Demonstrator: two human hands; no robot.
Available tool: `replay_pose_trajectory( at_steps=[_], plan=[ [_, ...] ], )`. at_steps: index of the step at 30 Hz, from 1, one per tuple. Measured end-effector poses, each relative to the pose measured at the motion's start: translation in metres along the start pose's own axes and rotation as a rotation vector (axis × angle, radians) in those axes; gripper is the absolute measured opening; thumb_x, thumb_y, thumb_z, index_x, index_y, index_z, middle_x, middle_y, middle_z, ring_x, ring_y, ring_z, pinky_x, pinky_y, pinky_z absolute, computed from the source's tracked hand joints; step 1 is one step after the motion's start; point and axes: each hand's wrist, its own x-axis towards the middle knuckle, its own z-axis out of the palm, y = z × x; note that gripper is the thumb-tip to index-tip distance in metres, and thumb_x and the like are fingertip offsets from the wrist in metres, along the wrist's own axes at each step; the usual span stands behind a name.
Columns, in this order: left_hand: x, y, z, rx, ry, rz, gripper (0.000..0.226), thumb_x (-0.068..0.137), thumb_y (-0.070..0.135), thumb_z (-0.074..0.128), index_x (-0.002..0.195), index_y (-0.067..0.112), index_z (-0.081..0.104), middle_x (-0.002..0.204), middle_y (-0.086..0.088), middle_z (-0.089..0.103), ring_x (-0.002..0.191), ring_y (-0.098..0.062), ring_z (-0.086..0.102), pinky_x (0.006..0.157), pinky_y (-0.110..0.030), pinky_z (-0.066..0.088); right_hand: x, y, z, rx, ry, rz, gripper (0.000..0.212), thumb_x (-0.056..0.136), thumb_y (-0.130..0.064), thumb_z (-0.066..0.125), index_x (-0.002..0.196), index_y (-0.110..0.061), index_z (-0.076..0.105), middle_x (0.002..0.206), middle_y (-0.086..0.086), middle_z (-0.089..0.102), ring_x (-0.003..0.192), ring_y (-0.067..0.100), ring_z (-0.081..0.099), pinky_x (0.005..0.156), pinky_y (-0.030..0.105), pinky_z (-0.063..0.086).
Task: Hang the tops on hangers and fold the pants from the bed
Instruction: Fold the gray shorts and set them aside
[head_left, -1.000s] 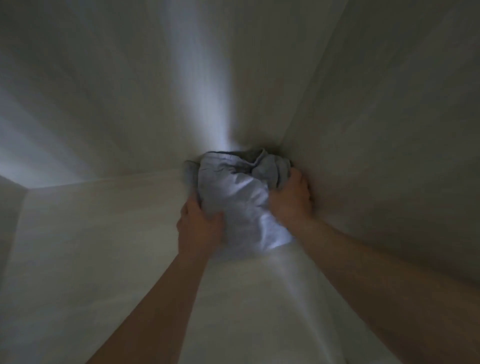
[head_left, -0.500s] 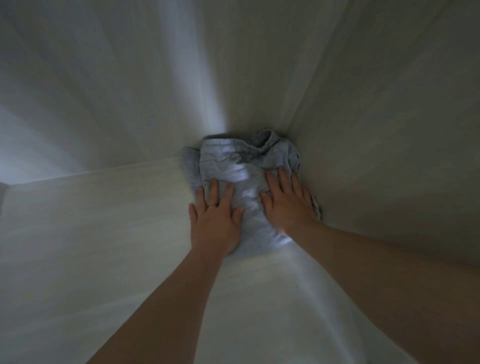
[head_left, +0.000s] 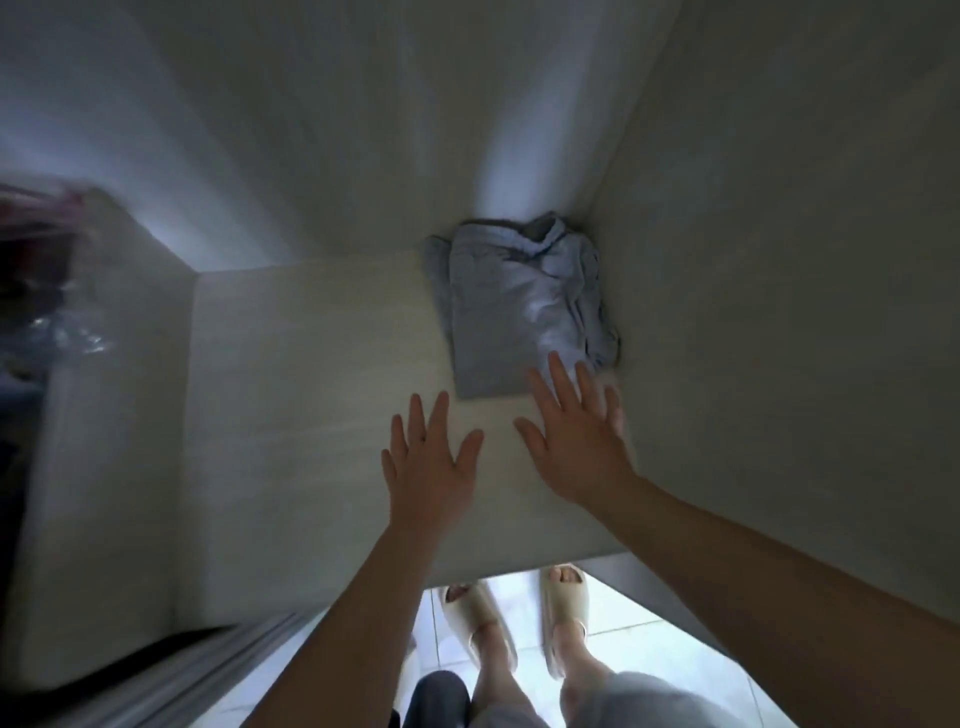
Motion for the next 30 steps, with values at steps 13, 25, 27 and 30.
replay_pose_trajectory(
  at_steps=[13, 25, 27, 30],
  plan=[
    [-0.165, -0.035, -0.115, -0.057, 0.109, -0.008, 0.069, 0.099, 0.061, 0.041, 0.159, 0.040, 0.014, 0.169, 0.006, 0.004, 0.155, -0.022, -0.004, 0.124, -0.047, 0.003, -0.127, -0.064, -0.056, 0.159, 0.061, -0.295, 0.063, 0.102, -0.057, 0.029, 0.158, -0.040, 0.006, 0.168, -0.007, 0.001, 0.154, 0.023, 0.000, 0.120, 0.050, 0.000],
    [-0.371, -0.014, -0.066, 0.155, 0.609, -0.206, 0.072, 0.092, 0.073, 0.019, 0.157, 0.043, 0.011, 0.168, 0.010, 0.004, 0.155, -0.020, -0.010, 0.121, -0.051, -0.009, -0.231, -0.070, -0.055, 0.222, -0.019, -0.719, 0.062, 0.101, -0.058, 0.023, 0.158, -0.041, 0.006, 0.168, -0.012, -0.005, 0.154, 0.018, -0.010, 0.121, 0.051, -0.002],
    [-0.404, -0.010, -0.047, 0.137, 0.648, -0.275, 0.073, 0.092, 0.074, 0.017, 0.158, 0.043, 0.012, 0.168, 0.011, 0.003, 0.155, -0.019, -0.011, 0.122, -0.050, -0.009, -0.258, -0.067, -0.054, 0.254, -0.048, -0.769, 0.066, 0.096, -0.061, 0.020, 0.158, -0.040, 0.009, 0.168, -0.012, -0.002, 0.154, 0.017, -0.008, 0.121, 0.051, -0.001],
    [-0.455, -0.007, -0.015, 0.094, 0.718, -0.373, 0.074, 0.093, 0.075, 0.016, 0.158, 0.042, 0.013, 0.168, 0.014, 0.002, 0.155, -0.017, -0.012, 0.124, -0.050, -0.007, -0.301, -0.060, -0.050, 0.264, -0.074, -0.880, 0.068, 0.095, -0.061, 0.021, 0.158, -0.036, 0.015, 0.168, -0.009, 0.004, 0.154, 0.021, -0.003, 0.120, 0.054, 0.003]
  ],
)
